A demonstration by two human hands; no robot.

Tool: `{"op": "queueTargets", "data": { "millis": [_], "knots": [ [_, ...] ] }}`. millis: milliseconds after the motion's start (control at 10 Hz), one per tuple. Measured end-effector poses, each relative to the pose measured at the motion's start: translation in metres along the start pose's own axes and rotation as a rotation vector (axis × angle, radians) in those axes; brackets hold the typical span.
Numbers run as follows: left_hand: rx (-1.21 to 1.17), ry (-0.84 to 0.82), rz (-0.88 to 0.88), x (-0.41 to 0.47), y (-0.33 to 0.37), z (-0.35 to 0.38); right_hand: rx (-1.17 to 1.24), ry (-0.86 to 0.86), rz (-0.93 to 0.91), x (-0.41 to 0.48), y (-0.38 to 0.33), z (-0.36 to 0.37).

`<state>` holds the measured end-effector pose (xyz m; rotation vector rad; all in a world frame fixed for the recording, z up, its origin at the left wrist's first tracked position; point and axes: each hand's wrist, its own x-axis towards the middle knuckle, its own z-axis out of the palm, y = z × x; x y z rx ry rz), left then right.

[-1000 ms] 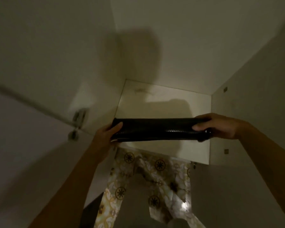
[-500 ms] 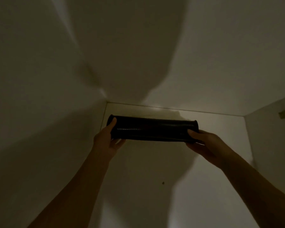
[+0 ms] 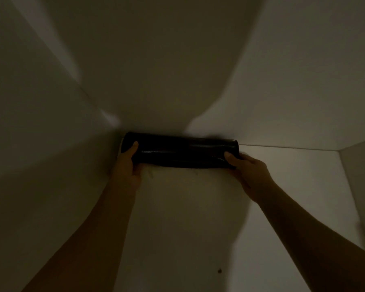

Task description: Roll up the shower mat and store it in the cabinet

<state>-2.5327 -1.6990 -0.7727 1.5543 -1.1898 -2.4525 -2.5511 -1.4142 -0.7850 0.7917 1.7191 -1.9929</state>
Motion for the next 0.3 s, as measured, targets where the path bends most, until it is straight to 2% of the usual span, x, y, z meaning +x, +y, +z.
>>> {"op": "queueTargets", "data": {
  "millis": [100, 200, 300],
  "knots": [
    [-0.033, -0.038, -0.002, 0.005, 0.001, 0.006, -0.098, 0.112, -0.082, 0.007, 0.001, 0.004],
    [0.092, 0.04, 0.04, 0.014, 0.006, 0.008, -0.419, 0.229, -0.119, 0.006, -0.002, 0.01],
    [0.386, 0.146, -0.006, 0.011, 0.01, 0.004, -0.852, 0.292, -0.223, -0.014, -0.016, 0.015]
  ]
}}
